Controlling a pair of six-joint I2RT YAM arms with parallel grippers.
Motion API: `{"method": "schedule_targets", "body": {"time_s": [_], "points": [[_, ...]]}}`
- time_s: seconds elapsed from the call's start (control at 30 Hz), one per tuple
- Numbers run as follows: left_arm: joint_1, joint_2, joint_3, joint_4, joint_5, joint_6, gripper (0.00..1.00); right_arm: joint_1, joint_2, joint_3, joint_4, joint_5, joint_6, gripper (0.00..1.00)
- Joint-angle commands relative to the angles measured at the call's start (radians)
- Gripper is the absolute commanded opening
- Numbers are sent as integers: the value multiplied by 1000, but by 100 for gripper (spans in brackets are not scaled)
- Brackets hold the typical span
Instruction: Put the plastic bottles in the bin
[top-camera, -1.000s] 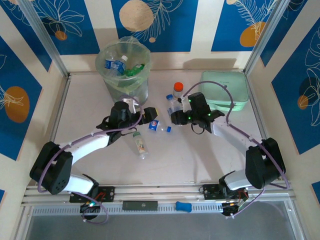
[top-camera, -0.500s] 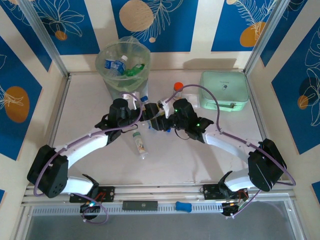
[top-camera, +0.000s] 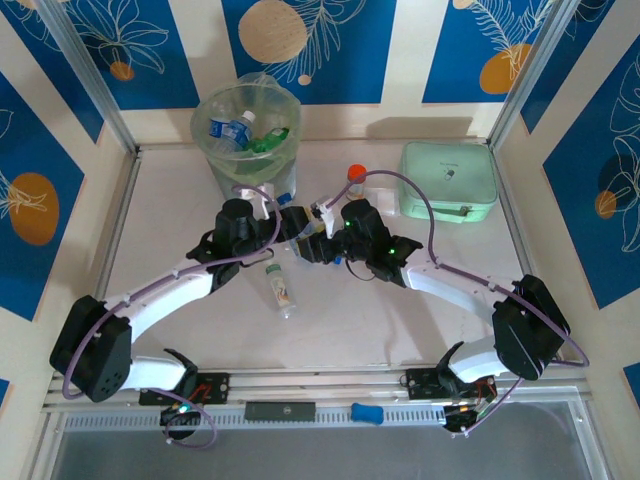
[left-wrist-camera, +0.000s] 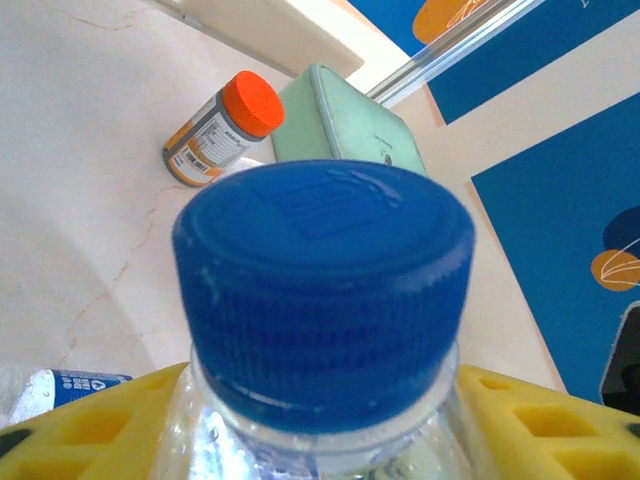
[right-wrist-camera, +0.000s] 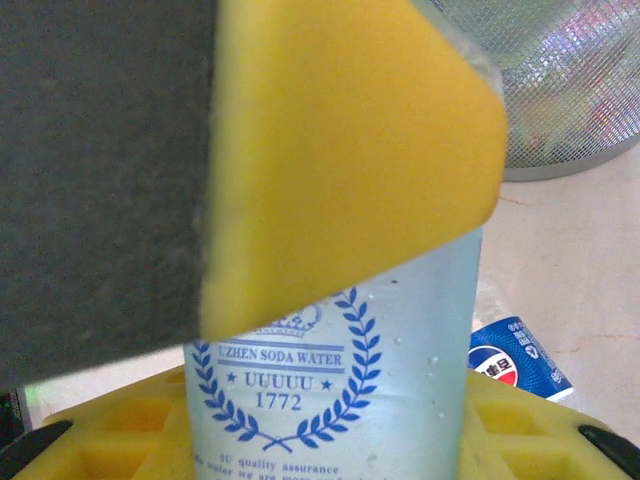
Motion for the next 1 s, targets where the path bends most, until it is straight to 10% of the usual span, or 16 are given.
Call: {"method": "schedule_targets", "body": {"time_s": [0.0,0.33,0.97], "points": [[-8,-1,-7,36,6,6,54,7,3,33,18,7,3,49],[81,-11,38,-33,9,56,50,5,-40,-25,25,27,50,86],[288,190,861,-549,36,594,49,-37,-216,-179,43,161,148,95]]}}
